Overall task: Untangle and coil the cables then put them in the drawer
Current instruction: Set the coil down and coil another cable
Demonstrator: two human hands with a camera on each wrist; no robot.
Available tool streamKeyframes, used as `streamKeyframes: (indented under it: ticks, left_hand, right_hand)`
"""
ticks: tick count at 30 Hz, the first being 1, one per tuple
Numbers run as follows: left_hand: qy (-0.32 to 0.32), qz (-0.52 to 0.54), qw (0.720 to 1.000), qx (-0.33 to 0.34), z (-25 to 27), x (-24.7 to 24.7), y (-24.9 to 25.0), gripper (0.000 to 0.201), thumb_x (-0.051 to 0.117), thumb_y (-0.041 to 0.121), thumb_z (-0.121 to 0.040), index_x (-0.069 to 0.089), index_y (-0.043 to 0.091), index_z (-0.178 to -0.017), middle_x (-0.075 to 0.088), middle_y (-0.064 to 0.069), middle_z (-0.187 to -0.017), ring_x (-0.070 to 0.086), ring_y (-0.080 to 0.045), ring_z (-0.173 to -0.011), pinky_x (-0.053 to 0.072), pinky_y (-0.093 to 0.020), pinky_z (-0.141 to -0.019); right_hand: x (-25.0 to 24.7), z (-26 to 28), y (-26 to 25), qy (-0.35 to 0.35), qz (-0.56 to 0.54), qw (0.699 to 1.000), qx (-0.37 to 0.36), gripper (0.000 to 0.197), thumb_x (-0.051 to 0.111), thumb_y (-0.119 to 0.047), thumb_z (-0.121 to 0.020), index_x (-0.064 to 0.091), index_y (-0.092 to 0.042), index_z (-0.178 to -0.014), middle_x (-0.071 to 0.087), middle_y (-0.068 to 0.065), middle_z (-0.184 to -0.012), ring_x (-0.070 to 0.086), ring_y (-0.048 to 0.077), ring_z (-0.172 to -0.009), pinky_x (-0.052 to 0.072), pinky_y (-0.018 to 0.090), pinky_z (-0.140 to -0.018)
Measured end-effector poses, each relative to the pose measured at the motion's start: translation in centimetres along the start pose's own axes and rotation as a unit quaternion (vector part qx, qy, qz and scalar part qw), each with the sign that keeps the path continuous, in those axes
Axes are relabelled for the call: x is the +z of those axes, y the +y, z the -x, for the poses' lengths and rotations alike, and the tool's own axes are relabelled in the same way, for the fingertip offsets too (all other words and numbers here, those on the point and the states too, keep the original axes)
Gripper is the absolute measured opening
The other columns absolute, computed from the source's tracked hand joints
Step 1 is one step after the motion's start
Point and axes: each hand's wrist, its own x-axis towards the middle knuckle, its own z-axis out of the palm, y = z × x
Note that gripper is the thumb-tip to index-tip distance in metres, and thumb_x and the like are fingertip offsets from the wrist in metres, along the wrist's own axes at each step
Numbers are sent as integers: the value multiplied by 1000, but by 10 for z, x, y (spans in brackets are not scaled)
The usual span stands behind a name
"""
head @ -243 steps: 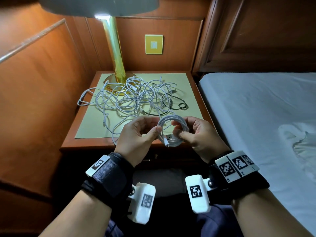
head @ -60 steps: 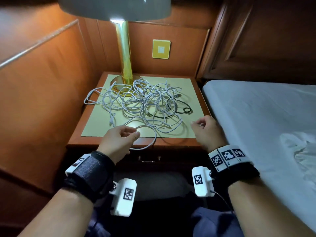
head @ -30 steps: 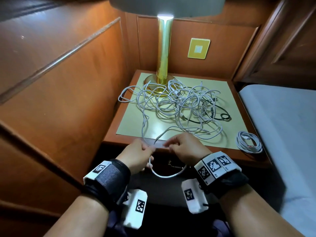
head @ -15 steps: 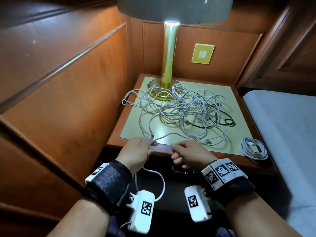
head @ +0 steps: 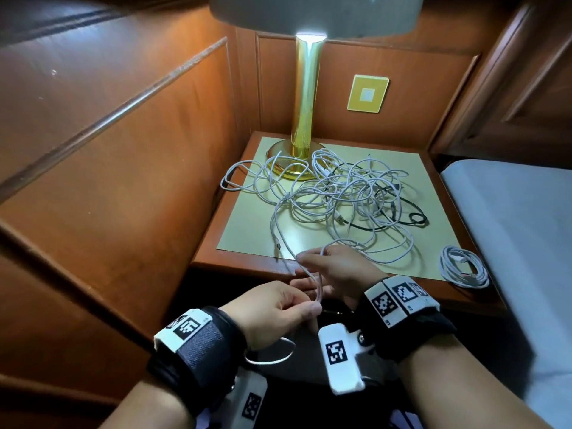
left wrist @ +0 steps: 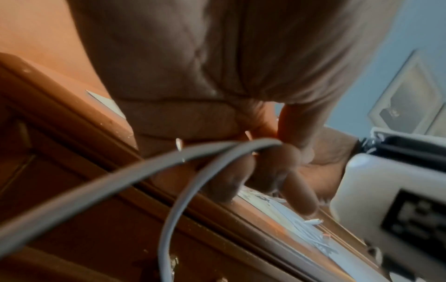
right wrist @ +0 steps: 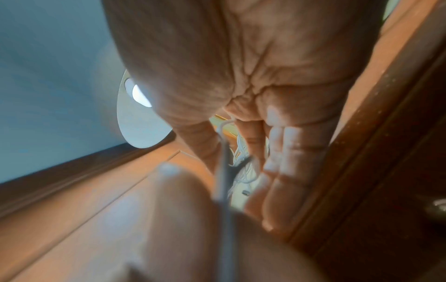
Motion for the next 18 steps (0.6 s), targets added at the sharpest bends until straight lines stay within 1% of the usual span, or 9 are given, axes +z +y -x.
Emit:
streamKeyframes:
  ticks: [1,3,5,6,9,12,14,16,18]
  left_hand:
    - [1,-14,1000,-15,-1,1,-3,34,55,35,-100,72,23,-73,68,13,-67,59,10,-67,40,-10,-69]
    - [10,-26,999,-42,-1,2,-10,32,58,42,-97,72,28,-73,66,10,-67,56,1,-61,42,-15,-63]
    - [49,3,997,-64,-4,-1,-14,29,58,44,-96,76,25,-82,71,8,-74,60,-3,-63,47,-17,-64]
    - [88,21,993,-73,-6,-3,-17,31,57,43,-97,77,22,-88,73,6,-78,63,-6,-64,51,-22,-65]
    - [227,104,965,-86,-12,-14,-28,33,49,35,-102,72,12,-93,73,-2,-84,65,-13,-65,57,-37,-67]
    - [270,229,930,-100,-13,-18,-30,39,42,41,-103,66,11,-98,69,-6,-83,62,-16,-64,51,-34,-59]
    - [271,298,910,-101,-12,-18,-24,56,34,56,-98,64,10,-105,70,-9,-85,63,-20,-67,49,-29,-55]
    - [281,360,885,-86,-13,-20,-20,77,27,73,-81,66,11,-107,73,-9,-90,68,-22,-73,51,-27,-54]
    - [301,412,858,-58,-12,-25,-18,82,29,75,-74,68,11,-106,75,-8,-92,71,-20,-75,54,-26,-55]
  right_hand:
    - [0,0,-1,-3,-21,1000,-12,14,60,-10,-97,59,-1,-108,61,15,-88,67,17,-60,57,30,-52]
    - [-2,-1,-3,15,-27,999,-34,12,60,-10,-97,60,0,-105,60,12,-81,57,12,-51,50,27,-47]
    - [-5,-4,-4,43,14,997,-57,21,57,-19,-99,62,2,-101,56,7,-73,45,11,-46,38,25,-44]
    - [-6,-7,-3,61,48,994,-72,29,55,-26,-100,65,2,-101,54,3,-69,42,10,-45,33,24,-46]
    - [-6,-6,-5,88,173,971,-142,45,44,-47,-102,73,-13,-94,51,-11,-50,40,0,-38,28,26,-52]
    - [4,3,-8,91,214,944,-234,60,32,-56,-101,74,-17,-83,47,-13,-44,42,2,-42,29,28,-57]
    - [13,12,-10,79,212,931,-285,57,28,-53,-96,73,-19,-82,48,-14,-48,42,3,-49,31,28,-60]
    - [18,18,-8,65,266,915,-297,50,32,-44,-101,72,-20,-85,51,-21,-52,47,1,-56,32,25,-62]
    - [19,21,-5,48,320,904,-278,39,40,-35,-104,72,-22,-87,53,-25,-54,48,-2,-58,32,24,-62]
